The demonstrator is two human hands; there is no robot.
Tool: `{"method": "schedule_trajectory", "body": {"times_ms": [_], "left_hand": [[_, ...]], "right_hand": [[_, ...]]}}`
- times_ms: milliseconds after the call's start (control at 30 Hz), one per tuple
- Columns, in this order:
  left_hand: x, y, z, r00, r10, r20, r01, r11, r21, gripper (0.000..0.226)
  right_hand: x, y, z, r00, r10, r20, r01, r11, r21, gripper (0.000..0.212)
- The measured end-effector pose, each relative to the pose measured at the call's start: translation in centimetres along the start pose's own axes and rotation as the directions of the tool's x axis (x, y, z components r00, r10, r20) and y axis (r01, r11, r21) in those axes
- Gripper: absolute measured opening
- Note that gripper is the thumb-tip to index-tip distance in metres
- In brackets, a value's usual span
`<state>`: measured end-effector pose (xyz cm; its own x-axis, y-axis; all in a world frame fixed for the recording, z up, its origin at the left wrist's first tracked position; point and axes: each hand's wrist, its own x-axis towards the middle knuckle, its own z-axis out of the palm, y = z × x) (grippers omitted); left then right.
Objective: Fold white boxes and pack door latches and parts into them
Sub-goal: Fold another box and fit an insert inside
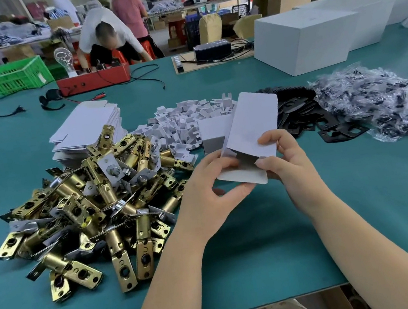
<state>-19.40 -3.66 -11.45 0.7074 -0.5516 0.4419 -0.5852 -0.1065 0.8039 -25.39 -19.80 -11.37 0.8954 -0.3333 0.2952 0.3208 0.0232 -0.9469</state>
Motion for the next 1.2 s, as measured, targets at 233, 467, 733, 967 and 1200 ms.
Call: {"method": "schedule_trajectory", "body": {"times_ms": [233,467,733,967,1200], "left_hand": [[-0.4,0.1,0.5,0.981,-0.15,0.121,0.175,0.956,-0.234,0.045],[-0.2,0.3,0.8,0.988,-0.135,0.071,0.151,0.919,-0.365,0.058],[0.2,0.8,1.4,0.966,-0.243,0.084,0.234,0.698,-0.677,0.05],[0.8,0.2,1.1,0.896,-0.396,-0.199,0.193,0.753,-0.629,0.054],[1.0,-0.8,-1.3,0.888,-0.431,-0.157,0.313,0.82,-0.48,0.031]], "right_hand": [[0.0,0.5,0.5,0.999,0.045,-0.014,-0.047,0.986,-0.157,0.039],[0.1,0.2,0.7,0.997,0.039,-0.069,-0.044,0.996,-0.081,0.033],[-0.2,0.3,1.2,1.0,-0.008,-0.016,0.007,0.995,-0.098,0.013],[-1.0,0.6,1.8,0.997,-0.081,0.005,0.077,0.929,-0.361,0.023],[0.7,-1.1,-1.8,0.661,-0.274,-0.698,0.231,0.96,-0.157,0.014]]}}
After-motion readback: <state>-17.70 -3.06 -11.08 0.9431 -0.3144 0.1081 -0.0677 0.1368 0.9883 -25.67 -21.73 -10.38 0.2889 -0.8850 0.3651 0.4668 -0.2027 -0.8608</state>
